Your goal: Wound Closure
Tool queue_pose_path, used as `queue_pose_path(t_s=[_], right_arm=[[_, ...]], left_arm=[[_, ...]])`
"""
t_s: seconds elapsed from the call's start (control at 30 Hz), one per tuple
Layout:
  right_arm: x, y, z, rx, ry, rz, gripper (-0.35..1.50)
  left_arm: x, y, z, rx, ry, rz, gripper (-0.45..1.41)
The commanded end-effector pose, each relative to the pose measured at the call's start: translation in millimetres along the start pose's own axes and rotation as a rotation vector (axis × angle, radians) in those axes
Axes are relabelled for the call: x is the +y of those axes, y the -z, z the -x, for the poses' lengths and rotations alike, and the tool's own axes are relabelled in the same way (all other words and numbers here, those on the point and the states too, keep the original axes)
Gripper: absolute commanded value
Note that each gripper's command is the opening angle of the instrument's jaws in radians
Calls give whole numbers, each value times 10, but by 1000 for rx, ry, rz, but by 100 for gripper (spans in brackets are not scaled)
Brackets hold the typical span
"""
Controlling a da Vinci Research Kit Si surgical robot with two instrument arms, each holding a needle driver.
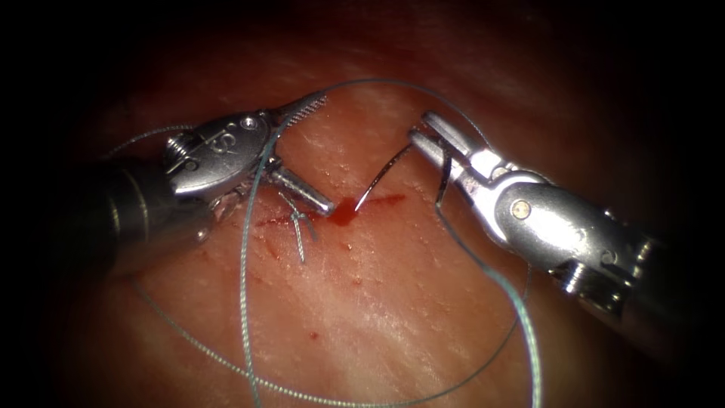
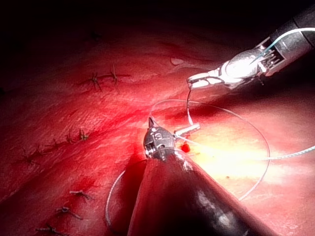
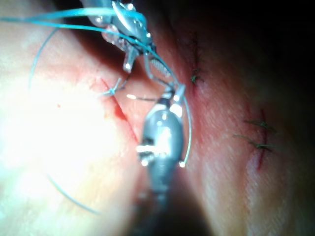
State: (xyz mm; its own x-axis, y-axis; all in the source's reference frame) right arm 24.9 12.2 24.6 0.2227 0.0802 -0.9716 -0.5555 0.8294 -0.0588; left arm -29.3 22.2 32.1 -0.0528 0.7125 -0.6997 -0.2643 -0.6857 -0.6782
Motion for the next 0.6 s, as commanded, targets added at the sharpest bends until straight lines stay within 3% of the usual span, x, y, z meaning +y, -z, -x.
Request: queue_pose_path(t_s=[0.03, 0.3, 0.6], right_arm=[[8, -19, 12, 22, 48, -31, -35], [12, -43, 23, 76, 162, -140, -35], [5, -51, 25, 72, 238, -197, -35]], left_arm=[[-1, -1, 5, 1, -6, 3, 123], [31, 14, 36, -61, -42, 9, 115], [54, 14, 59, -102, -67, 8, 106]])
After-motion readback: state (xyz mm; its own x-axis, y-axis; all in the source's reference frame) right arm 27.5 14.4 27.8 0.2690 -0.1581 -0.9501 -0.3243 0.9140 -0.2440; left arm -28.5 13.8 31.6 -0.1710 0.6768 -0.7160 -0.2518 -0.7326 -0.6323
